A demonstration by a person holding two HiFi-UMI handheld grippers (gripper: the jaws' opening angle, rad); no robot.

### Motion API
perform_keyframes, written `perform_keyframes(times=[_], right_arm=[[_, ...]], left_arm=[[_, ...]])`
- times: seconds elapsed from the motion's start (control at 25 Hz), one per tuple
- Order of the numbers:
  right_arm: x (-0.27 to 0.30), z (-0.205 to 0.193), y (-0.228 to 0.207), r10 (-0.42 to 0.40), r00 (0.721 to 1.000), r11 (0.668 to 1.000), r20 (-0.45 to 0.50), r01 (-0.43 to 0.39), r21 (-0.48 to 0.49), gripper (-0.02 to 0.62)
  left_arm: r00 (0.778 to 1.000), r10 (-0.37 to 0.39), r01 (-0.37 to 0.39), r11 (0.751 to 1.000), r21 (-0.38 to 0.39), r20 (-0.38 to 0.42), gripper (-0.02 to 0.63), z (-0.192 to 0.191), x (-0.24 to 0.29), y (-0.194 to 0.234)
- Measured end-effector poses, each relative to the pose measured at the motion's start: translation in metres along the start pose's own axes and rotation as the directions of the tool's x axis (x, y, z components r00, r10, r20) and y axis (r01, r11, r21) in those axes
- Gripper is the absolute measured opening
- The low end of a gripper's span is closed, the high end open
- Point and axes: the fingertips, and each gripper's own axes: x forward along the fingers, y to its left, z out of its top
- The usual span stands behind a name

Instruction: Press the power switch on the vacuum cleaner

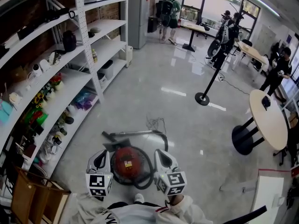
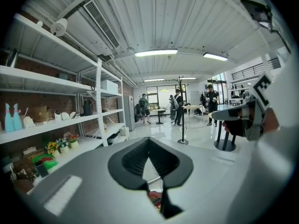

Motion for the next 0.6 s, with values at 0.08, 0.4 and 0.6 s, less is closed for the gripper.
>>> perform_keyframes(times=[0.08, 0.4, 0.6], right_arm=[[0.0, 0.001, 0.0, 0.001, 1.0, 1.0, 0.002, -0.001, 0.001, 0.0], [-0.009, -0.002, 0.007, -0.006, 1.0, 1.0, 0.002, 0.006, -0.003, 0.0], [-0.017, -0.007, 0.02, -0.012, 1.0, 1.0, -0.003, 0.012, -0.012, 0.0]], left_arm=[[1.0, 0.0, 0.0, 1.0, 0.001, -0.001, 0.0, 0.0, 0.0, -0.001], [1.0, -0.003, 0.003, 1.0, -0.001, 0.008, 0.0, 0.0, -0.011, 0.0], [1.0, -0.008, 0.008, 1.0, -0.016, 0.0, 0.0, -0.01, -0.022, 0.004]])
